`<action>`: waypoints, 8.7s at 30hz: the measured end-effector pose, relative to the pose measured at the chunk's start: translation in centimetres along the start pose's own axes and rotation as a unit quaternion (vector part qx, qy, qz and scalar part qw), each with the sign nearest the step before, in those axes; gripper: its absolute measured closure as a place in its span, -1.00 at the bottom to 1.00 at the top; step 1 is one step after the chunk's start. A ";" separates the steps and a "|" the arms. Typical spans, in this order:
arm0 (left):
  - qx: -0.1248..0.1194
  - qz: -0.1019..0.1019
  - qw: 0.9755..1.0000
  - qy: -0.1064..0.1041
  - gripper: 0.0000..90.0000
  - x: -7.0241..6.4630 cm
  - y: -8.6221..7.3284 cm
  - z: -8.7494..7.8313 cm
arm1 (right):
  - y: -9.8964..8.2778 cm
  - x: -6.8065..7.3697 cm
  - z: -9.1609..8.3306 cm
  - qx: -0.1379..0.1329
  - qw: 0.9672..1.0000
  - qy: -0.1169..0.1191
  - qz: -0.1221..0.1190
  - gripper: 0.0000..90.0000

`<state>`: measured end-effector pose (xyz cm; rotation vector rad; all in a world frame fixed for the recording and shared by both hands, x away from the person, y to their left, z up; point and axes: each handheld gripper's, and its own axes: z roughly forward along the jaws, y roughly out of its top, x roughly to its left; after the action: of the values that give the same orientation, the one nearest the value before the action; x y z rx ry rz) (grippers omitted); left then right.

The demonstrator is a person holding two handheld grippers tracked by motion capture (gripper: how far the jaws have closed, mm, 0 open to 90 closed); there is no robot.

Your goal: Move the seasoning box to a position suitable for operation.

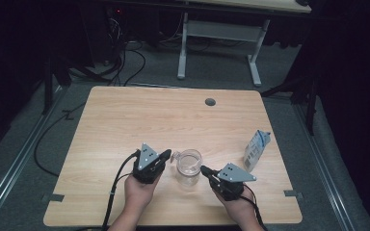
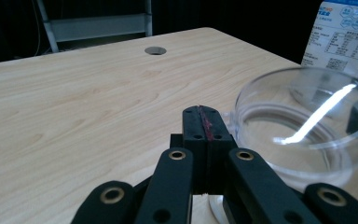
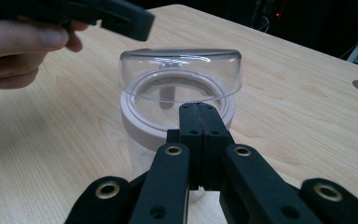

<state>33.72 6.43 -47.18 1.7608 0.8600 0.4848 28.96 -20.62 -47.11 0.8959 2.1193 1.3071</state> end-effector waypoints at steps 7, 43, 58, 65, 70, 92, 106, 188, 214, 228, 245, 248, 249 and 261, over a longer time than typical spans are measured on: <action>0.011 0.001 1.000 -0.001 1.00 0.2 -0.9 -0.9 | 0.1 -0.1 0.0 0.001 1.000 -0.002 0.007 1.00; 0.012 -0.006 0.997 -0.073 1.00 -3.4 -2.3 -1.6 | 0.6 0.2 -0.2 -0.009 1.000 0.002 0.003 1.00; 0.009 -0.005 0.997 -0.082 1.00 -4.3 -2.1 -0.9 | 0.6 0.6 0.1 -0.006 1.000 0.006 0.002 1.00; 0.006 -0.007 0.996 -0.084 1.00 -4.3 -2.0 -0.8 | 0.6 0.6 0.3 -0.005 1.000 0.009 0.002 1.00; 0.000 -0.009 0.996 -0.084 1.00 -4.4 -1.9 -0.9 | 0.3 0.6 0.8 -0.002 1.000 0.009 0.006 1.00; -0.029 -0.024 0.997 -0.070 1.00 -3.3 -1.2 -1.2 | 0.0 0.5 0.9 -0.013 1.000 0.011 0.009 1.00; -0.046 -0.047 0.996 -0.056 1.00 -1.7 -1.1 -1.5 | 0.0 0.5 0.9 -0.014 1.000 0.012 0.010 1.00; 0.064 -0.016 0.998 -0.009 0.27 1.7 -6.1 -2.6 | -7.7 -6.8 -4.4 0.047 0.988 -0.121 0.083 0.43; 0.058 -0.026 0.998 -0.006 0.26 2.1 -5.9 -2.4 | -8.0 -8.4 -6.7 0.040 0.981 -0.164 0.098 0.31; 0.056 -0.035 0.998 0.008 0.24 2.7 -6.5 -3.8 | -7.2 -9.9 -6.6 0.027 0.973 -0.194 0.119 -0.05; 0.054 -0.040 0.998 0.011 0.19 2.9 -7.2 -5.1 | -5.9 -11.5 -5.4 0.022 0.965 -0.234 0.119 0.02; 0.054 -0.040 0.998 0.009 0.19 2.9 -7.2 -5.0 | -6.1 -11.8 -5.6 0.021 0.965 -0.232 0.123 0.14; 0.054 -0.039 0.998 0.008 0.19 2.9 -7.2 -5.0 | -6.1 -11.8 -5.8 0.020 0.965 -0.232 0.122 0.18; 0.056 -0.033 0.998 -0.010 0.18 2.5 -6.8 -3.7 | -7.0 -12.2 -7.7 0.014 0.962 -0.243 0.122 0.50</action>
<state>30.69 11.84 -52.42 1.8304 0.9442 0.3819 29.79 -36.48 -49.37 1.3663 1.6854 1.0309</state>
